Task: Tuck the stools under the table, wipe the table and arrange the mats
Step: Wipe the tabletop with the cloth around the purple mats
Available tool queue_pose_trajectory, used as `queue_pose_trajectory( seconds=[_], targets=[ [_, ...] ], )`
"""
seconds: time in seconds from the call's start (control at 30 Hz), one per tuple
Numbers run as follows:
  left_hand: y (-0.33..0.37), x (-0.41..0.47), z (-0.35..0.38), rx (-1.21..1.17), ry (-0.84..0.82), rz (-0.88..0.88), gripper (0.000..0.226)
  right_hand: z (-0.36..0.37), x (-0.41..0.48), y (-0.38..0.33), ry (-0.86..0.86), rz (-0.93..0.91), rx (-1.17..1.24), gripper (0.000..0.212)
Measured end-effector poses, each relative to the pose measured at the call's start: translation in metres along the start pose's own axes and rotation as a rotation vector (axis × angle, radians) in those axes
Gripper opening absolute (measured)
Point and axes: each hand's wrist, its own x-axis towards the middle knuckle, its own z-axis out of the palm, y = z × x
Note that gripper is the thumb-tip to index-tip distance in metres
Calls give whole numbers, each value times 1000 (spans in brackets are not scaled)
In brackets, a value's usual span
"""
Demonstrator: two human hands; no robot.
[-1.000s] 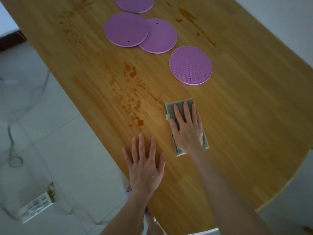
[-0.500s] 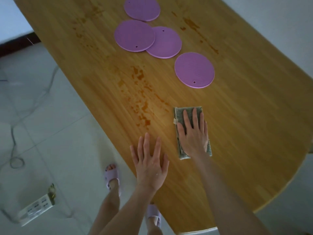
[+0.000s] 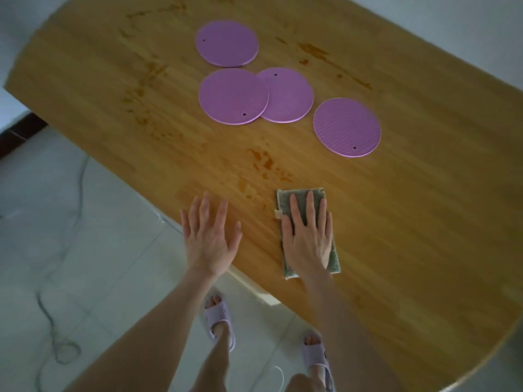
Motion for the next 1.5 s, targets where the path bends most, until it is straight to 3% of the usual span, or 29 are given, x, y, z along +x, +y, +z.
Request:
queue_pose_trajectory(
  seconds=[0.2, 0.43, 0.63, 0.83, 1.07, 1.2, 1.3, 1.5],
  targets=[
    [-15, 14, 7, 37, -23, 85, 67, -3, 32, -7, -21, 265, 12, 54],
    [-17, 13, 11, 34, 2, 92, 64, 10, 15, -35, 38, 46, -1, 58],
    [-17, 15, 11, 35, 7, 89, 64, -2, 61, -30, -12, 294, 28, 56],
    [-17, 14, 10, 40, -8, 100, 64, 5, 50, -65, 13, 44, 25, 58],
    [-19, 16, 4, -3, -31, 112, 63, -6, 88, -45, -42, 205, 28, 55],
    [-28, 23, -5, 8, -40, 89, 63, 1, 89, -76, 28, 48, 39, 56],
    [-42, 43, -10, 28, -45, 39, 65, 5, 67, -69, -24, -59, 5, 57],
    [-79, 73, -16, 46, -40, 41, 71, -5, 113, -66, -36, 179, 5, 55]
  ],
)
